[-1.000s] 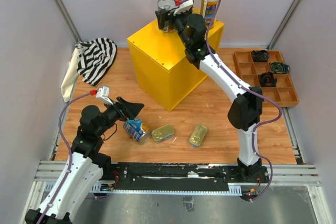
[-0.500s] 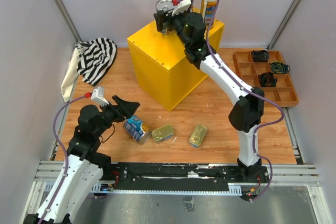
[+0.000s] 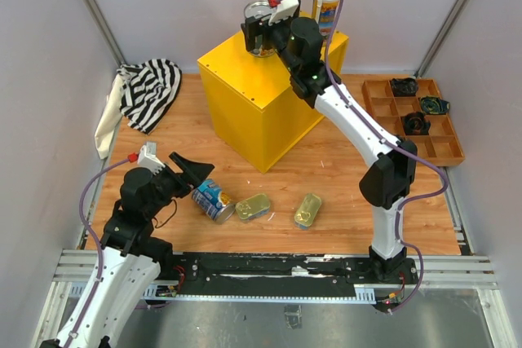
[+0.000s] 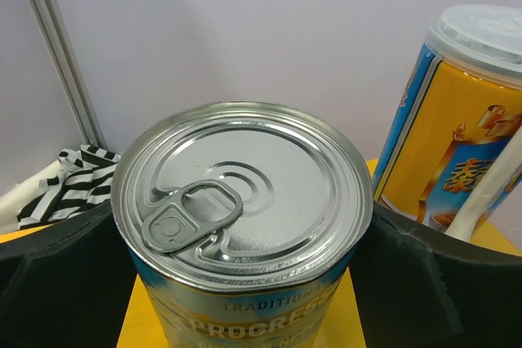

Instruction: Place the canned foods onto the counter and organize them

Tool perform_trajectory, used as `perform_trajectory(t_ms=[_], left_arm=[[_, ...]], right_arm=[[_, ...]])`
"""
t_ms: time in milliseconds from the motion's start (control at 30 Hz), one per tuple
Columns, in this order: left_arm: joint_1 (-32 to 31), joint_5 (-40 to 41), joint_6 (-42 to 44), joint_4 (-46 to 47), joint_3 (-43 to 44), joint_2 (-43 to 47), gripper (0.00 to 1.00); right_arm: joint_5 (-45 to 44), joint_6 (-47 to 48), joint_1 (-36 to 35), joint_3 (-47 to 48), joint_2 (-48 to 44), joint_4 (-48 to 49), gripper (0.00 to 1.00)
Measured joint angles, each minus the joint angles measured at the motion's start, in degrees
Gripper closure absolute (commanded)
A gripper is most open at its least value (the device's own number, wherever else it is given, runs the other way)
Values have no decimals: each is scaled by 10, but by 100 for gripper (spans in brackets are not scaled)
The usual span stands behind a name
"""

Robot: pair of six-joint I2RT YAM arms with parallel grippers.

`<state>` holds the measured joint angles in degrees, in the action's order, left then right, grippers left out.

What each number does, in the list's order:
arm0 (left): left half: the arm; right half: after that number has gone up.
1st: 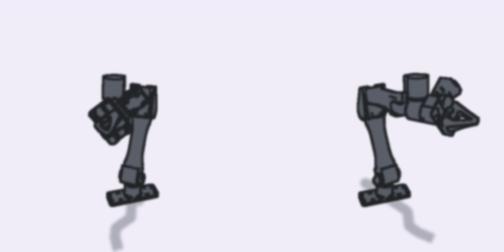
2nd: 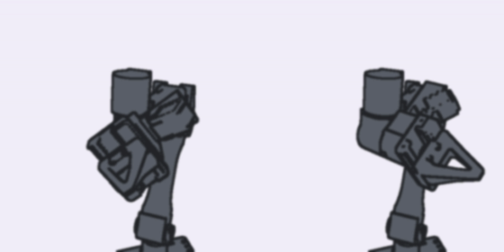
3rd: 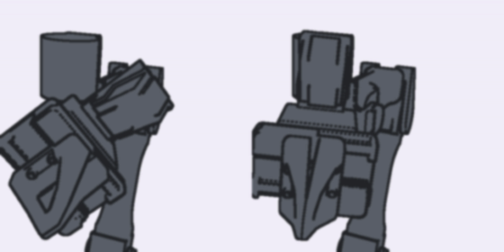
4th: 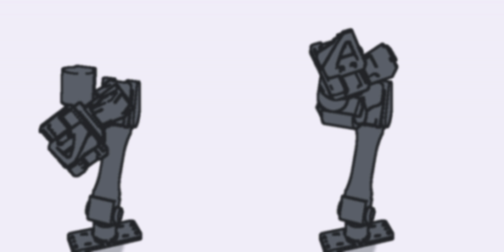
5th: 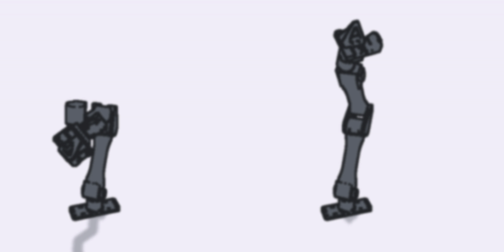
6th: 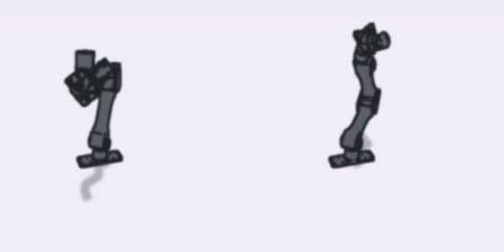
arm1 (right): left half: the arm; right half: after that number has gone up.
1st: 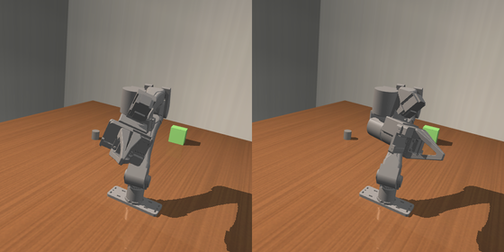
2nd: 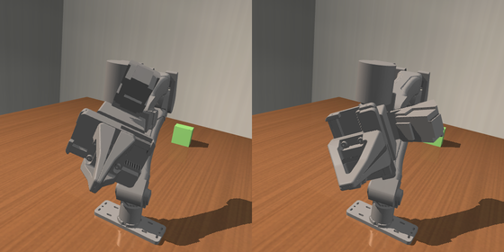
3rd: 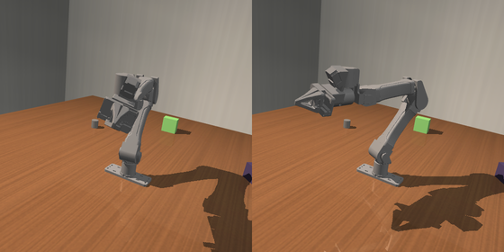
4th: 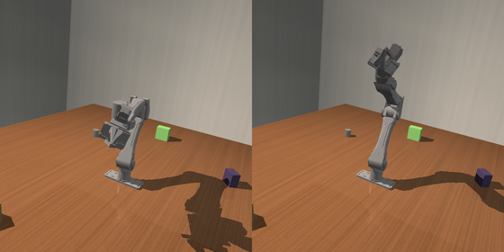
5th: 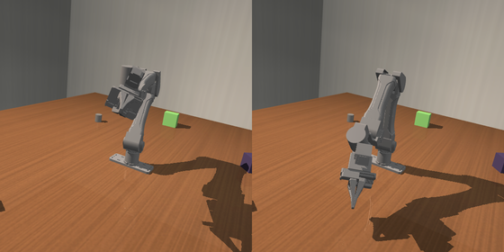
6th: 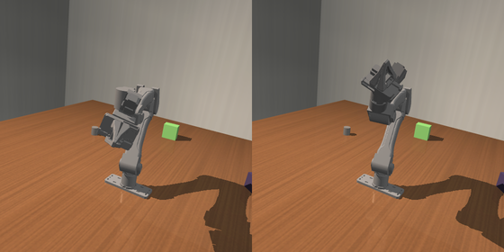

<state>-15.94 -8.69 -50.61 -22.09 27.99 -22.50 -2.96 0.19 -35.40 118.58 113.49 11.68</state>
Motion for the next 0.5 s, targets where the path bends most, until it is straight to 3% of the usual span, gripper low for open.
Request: perform_trajectory(t_ms=[167, 333, 500], left_arm=[[0, 0, -13, -10, 0, 12, 4], [0, 0, -19, -17, 0, 14, 4], [0, 0, -20, -29, 0, 15, 3]], right_arm=[[1, -1, 0, 0, -1, 0, 6], [6, -2, 0, 1, -1, 1, 1], [12, -8, 1, 4, -1, -3, 1]])
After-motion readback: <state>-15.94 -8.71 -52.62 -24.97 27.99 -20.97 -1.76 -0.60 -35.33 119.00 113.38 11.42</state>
